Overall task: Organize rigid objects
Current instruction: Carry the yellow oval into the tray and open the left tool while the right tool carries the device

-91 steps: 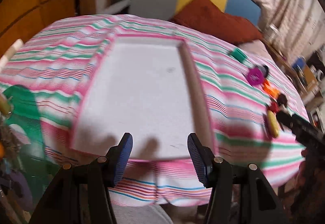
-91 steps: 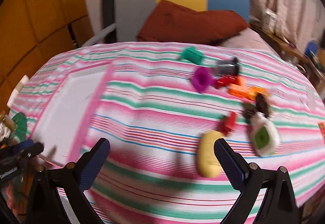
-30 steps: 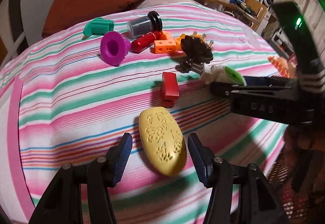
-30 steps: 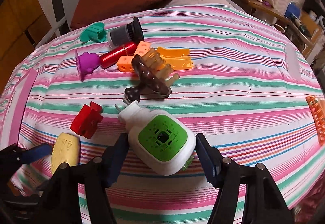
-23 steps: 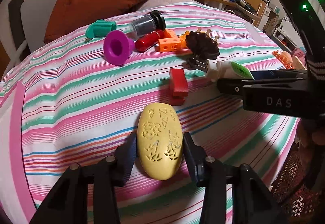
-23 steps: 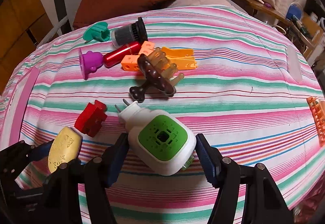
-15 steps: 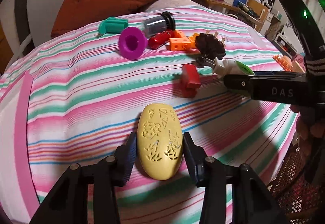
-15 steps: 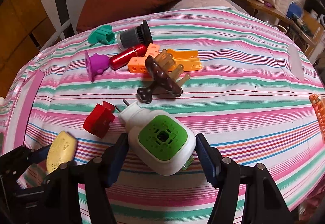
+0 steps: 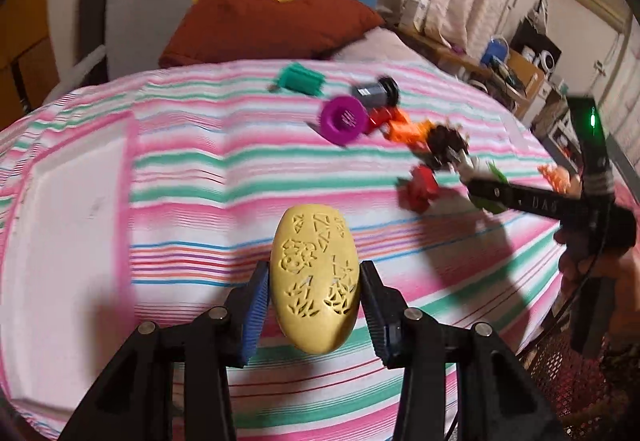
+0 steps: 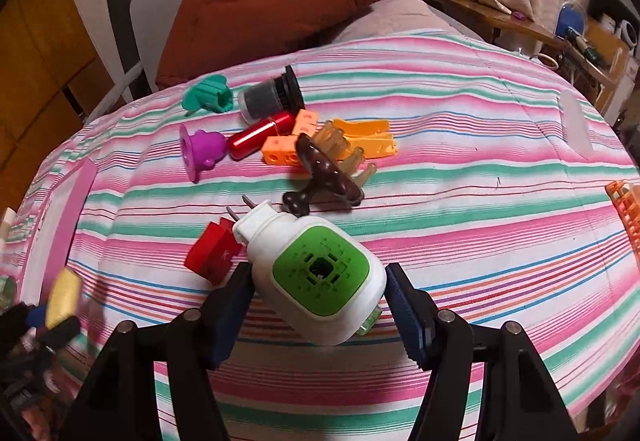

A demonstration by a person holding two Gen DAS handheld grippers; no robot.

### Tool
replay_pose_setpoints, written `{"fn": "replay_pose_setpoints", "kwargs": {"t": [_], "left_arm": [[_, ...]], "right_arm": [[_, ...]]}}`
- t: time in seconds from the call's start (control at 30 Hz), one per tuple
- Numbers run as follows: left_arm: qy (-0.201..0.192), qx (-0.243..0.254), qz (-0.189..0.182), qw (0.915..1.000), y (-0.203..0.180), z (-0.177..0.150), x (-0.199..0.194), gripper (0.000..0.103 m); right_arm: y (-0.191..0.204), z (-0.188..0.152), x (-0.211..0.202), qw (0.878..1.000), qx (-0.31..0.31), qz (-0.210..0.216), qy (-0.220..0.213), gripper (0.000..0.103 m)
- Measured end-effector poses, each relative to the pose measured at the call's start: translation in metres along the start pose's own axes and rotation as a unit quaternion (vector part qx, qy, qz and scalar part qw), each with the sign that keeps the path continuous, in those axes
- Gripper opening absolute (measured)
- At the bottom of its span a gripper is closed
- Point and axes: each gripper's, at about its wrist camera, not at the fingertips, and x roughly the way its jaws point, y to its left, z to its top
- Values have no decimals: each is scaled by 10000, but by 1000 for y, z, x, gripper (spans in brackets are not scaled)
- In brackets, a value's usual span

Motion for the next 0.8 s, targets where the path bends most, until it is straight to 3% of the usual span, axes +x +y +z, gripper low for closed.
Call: {"fn": "replay_pose_setpoints", "kwargs": {"t": [0.37, 0.8], "left_arm": [[-499, -732, 540, 9946, 91, 11, -42, 44], [-374, -1241, 1137, 9850, 180, 16, -40, 44]], "right_arm": [[3, -4, -1, 9999, 50, -110, -100, 66], [15, -4, -9, 9997, 161, -117, -164, 66]]}}
